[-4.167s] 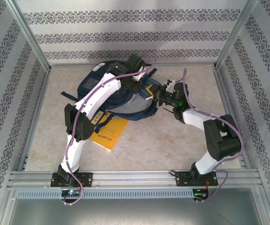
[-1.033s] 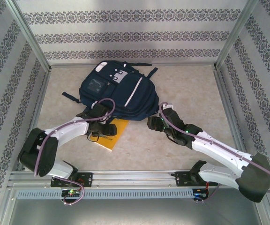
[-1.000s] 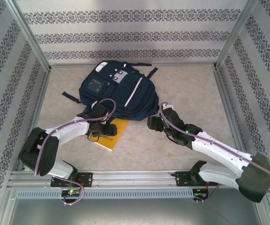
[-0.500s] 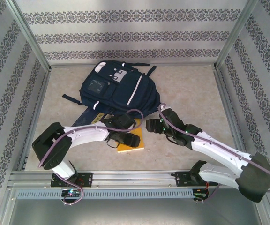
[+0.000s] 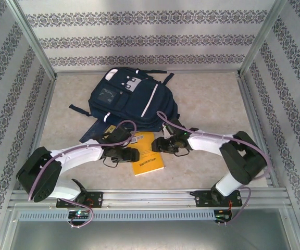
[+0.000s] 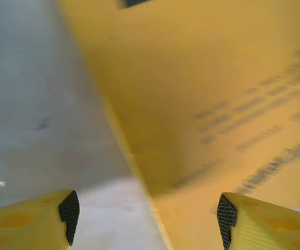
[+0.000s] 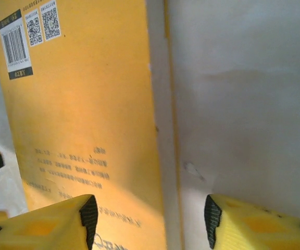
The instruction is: Pack the student bag
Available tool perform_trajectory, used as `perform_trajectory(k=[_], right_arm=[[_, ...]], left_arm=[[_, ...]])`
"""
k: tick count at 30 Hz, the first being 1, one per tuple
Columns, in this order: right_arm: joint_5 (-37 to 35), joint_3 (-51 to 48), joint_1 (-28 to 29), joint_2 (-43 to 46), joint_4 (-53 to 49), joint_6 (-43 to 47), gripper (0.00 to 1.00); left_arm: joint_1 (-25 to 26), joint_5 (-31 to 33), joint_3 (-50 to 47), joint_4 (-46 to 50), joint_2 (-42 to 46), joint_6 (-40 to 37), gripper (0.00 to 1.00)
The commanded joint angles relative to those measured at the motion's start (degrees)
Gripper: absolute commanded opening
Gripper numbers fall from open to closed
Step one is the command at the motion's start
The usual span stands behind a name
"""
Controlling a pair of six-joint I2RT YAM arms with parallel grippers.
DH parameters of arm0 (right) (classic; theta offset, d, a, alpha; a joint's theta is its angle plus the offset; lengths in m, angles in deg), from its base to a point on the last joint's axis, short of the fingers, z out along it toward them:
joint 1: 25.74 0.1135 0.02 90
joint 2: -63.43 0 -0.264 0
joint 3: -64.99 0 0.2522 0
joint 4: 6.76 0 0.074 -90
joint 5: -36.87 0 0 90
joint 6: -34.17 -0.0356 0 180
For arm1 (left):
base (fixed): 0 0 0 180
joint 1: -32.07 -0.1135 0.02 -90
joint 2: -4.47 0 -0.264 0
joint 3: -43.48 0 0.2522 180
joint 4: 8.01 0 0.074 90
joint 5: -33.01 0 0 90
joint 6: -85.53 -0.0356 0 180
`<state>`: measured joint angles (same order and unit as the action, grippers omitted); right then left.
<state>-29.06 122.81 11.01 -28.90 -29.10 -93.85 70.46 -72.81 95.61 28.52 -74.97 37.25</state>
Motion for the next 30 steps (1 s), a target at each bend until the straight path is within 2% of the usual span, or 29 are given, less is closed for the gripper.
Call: perform_trajectory(k=[1, 4, 7, 9, 13, 21, 28, 30], right_arm=[[4.8, 3.3, 0.4, -3.3, 2.3, -0.6, 0.49], [4.9, 4.8, 1.8, -4.5, 1.1, -0.1, 0.4], [5.0, 5.8, 3.5, -4.8, -0.7, 0.8, 0.38], [7.6, 6.3, 4.1, -5.4, -0.9, 0.8, 0.37], [9.6, 4.7, 4.3, -2.6, 1.2, -2.3, 0.35], [13.2, 1.0, 4.8, 2.2, 8.7, -11.9, 0.28], [16.3, -0.2, 5.4, -5.0, 15.8, -15.4, 0.3], [15.3, -0.4, 5.3, -7.0, 16.3, -15.5, 0.26]], left_arm=[[-2.1, -0.9, -2.5, -7.4, -0.7, 3.9, 0.68], [-2.3, -3.7, -2.5, -11.0, -3.9, 4.2, 0.66], [-2.3, -6.5, -3.0, -14.5, -6.5, 4.7, 0.62], [-2.2, -9.0, -3.2, -16.5, -8.2, 4.7, 0.57], [-2.3, -10.5, -3.3, -16.9, -8.8, 4.0, 0.46], [-2.2, -12.7, -3.9, -17.2, -7.7, 3.5, 0.36], [-1.9, -15.5, -3.6, -16.8, -7.2, 2.8, 0.31], [-1.7, -15.6, -3.6, -16.4, -6.8, 2.7, 0.3]])
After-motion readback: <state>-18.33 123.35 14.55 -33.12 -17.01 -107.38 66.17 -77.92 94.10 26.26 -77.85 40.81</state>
